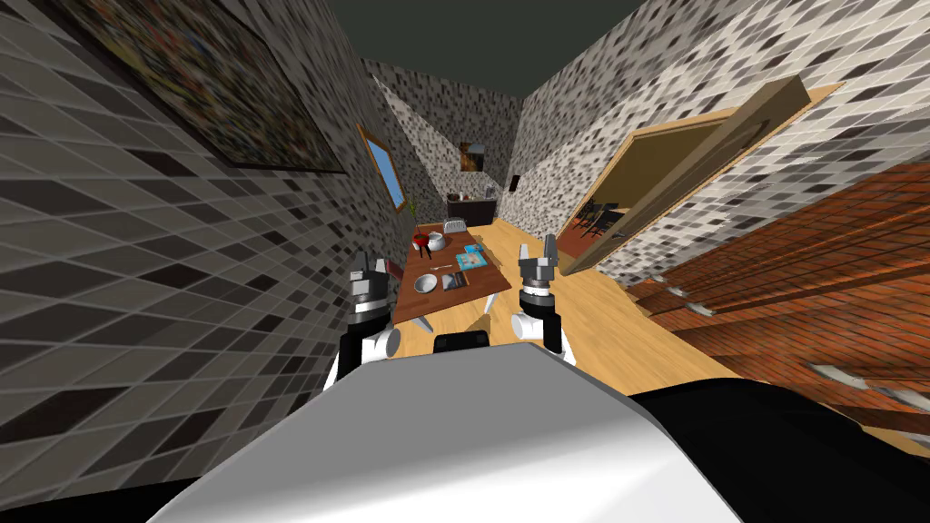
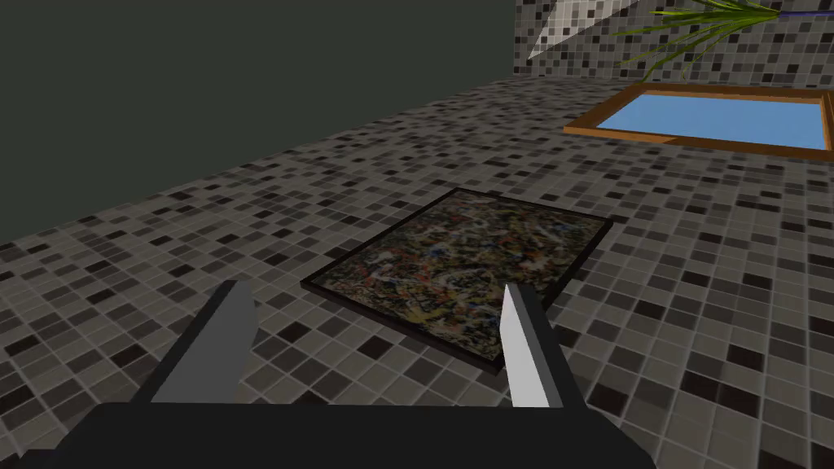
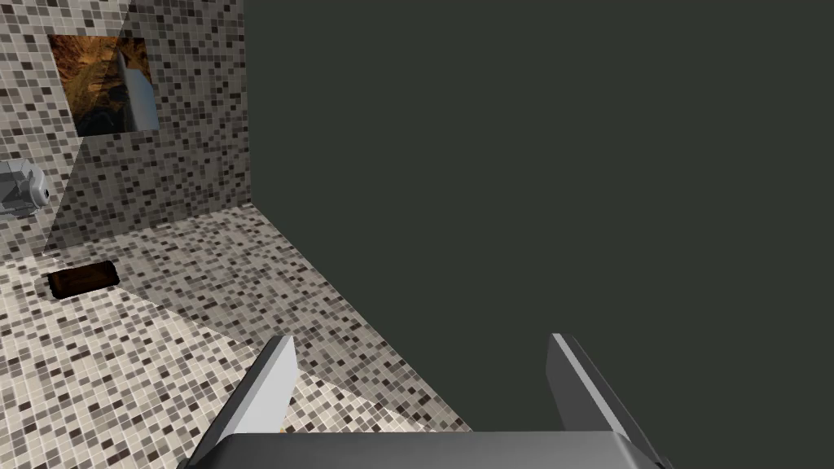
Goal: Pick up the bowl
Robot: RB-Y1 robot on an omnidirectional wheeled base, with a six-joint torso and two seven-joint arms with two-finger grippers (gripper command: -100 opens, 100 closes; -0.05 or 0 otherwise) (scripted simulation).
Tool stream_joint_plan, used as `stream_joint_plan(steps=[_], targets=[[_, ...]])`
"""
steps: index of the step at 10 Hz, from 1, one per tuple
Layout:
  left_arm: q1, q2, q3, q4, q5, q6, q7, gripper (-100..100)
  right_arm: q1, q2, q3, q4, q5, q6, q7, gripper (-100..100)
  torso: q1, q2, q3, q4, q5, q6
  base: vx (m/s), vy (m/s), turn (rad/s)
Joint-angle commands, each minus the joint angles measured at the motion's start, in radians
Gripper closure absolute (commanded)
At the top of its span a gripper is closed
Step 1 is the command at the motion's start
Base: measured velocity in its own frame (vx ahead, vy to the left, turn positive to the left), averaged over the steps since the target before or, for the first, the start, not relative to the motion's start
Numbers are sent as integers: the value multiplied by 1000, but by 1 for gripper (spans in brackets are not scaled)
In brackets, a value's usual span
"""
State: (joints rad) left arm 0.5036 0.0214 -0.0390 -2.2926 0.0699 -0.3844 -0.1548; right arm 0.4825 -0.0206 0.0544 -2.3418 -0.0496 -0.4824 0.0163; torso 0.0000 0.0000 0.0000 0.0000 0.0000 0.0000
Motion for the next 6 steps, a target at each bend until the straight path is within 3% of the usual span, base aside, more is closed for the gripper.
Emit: stream_joint_plan(steps=[1,6], targets=[[-18,28,20,16,18,44,7,-100,0,0,0,0,0,0,0,0,0,0,0,0,0,0,-27,-45,-121],[-62,70,67,58,58,151,22,-100,0,0,0,0,0,0,0,0,-4,1,1,0,-1,0,-22,-67,-90]])
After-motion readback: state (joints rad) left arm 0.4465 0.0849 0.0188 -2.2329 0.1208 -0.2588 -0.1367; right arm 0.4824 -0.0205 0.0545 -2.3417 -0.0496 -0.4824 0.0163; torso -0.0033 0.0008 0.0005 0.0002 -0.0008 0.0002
